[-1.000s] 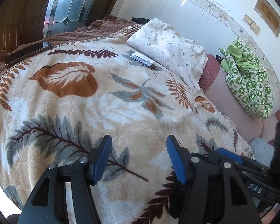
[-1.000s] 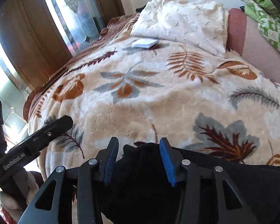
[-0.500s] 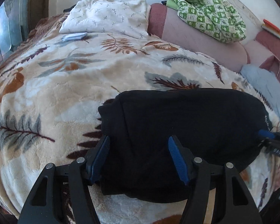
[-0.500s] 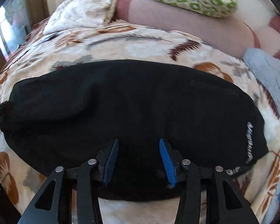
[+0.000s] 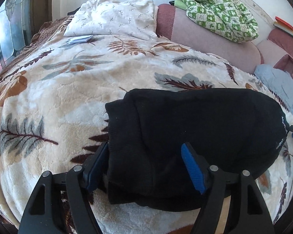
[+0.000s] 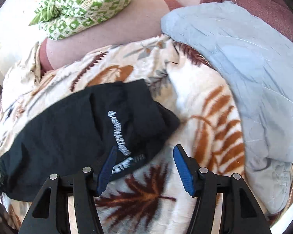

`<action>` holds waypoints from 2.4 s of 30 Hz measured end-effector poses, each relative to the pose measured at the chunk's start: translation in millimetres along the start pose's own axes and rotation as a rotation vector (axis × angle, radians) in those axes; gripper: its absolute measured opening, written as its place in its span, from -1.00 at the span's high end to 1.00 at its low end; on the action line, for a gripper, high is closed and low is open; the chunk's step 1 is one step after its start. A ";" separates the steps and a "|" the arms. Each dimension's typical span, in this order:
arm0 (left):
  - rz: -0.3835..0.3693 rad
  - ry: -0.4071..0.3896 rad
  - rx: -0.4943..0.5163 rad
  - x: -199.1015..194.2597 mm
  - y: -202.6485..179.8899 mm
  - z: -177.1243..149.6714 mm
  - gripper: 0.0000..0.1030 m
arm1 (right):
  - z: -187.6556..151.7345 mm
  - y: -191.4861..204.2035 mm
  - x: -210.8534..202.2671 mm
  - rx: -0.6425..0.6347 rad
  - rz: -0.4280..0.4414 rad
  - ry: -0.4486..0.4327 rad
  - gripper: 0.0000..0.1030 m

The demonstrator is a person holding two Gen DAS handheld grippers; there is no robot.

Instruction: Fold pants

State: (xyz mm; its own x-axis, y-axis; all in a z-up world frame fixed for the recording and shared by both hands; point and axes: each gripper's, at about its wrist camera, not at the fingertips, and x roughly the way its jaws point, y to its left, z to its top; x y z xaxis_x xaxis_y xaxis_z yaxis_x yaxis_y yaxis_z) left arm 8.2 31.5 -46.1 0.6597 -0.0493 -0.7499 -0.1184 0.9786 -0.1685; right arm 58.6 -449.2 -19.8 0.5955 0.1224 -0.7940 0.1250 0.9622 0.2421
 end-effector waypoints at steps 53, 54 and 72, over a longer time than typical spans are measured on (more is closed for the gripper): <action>-0.089 0.030 -0.101 -3.1 5.6 5.1 -0.49 | -60.0 58.6 17.5 0.236 0.319 0.144 0.84; -0.056 0.028 -0.081 -0.9 2.7 4.6 -0.49 | -49.8 51.1 15.3 0.231 0.294 0.106 0.84; 0.045 0.028 0.061 4.8 -12.2 -0.5 -0.61 | 30.7 34.7 68.8 -0.035 -0.279 0.027 1.00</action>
State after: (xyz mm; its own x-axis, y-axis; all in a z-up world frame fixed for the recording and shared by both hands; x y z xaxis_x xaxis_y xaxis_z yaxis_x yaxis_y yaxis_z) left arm 12.5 19.2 -48.0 0.6333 -0.0095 -0.7738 -0.1014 0.9903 -0.0951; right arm 128.2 -414.8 -48.9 0.5206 -0.1420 -0.8419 0.2528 0.9675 -0.0069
